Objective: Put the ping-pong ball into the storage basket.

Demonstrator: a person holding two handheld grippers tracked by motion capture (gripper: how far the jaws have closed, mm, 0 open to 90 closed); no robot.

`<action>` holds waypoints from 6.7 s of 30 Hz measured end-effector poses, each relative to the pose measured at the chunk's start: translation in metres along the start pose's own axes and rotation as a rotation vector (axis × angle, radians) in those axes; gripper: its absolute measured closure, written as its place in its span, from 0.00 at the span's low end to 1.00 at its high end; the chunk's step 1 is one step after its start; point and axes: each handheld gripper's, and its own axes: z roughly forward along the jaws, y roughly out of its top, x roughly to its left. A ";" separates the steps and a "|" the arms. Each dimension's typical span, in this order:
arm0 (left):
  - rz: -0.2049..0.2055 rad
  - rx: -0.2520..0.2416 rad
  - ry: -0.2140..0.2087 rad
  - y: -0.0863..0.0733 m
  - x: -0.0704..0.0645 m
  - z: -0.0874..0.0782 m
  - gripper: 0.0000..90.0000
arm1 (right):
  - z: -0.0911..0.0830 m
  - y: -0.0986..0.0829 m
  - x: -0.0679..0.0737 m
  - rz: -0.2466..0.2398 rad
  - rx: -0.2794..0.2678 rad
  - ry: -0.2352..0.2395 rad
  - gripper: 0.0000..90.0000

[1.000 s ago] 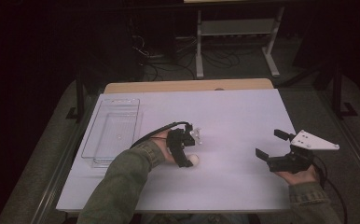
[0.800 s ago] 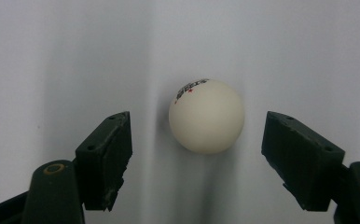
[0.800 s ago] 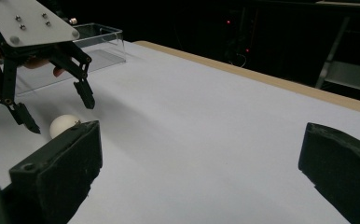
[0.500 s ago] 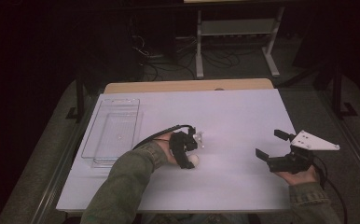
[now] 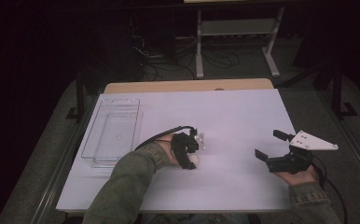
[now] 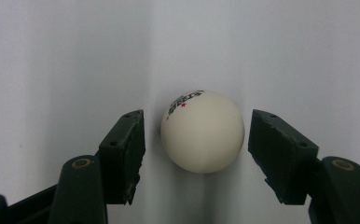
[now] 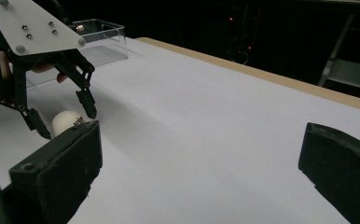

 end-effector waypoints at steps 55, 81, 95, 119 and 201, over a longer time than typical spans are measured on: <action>0.021 0.004 0.036 0.003 -0.003 -0.038 0.57 | 0.000 -0.004 -0.001 0.002 0.024 -0.007 0.00; 0.003 -0.021 0.087 -0.007 -0.007 -0.075 0.57 | 0.001 -0.004 -0.001 0.001 0.031 -0.016 0.00; 0.011 -0.019 0.112 -0.009 -0.015 -0.098 0.57 | 0.003 -0.004 0.000 0.001 0.040 -0.016 0.00; -0.053 -0.051 0.186 -0.040 -0.021 -0.138 0.57 | 0.004 -0.005 0.000 -0.001 0.050 -0.018 0.00; -0.147 0.225 0.196 -0.125 -0.018 -0.217 0.57 | 0.010 -0.006 0.003 -0.025 0.082 -0.019 0.00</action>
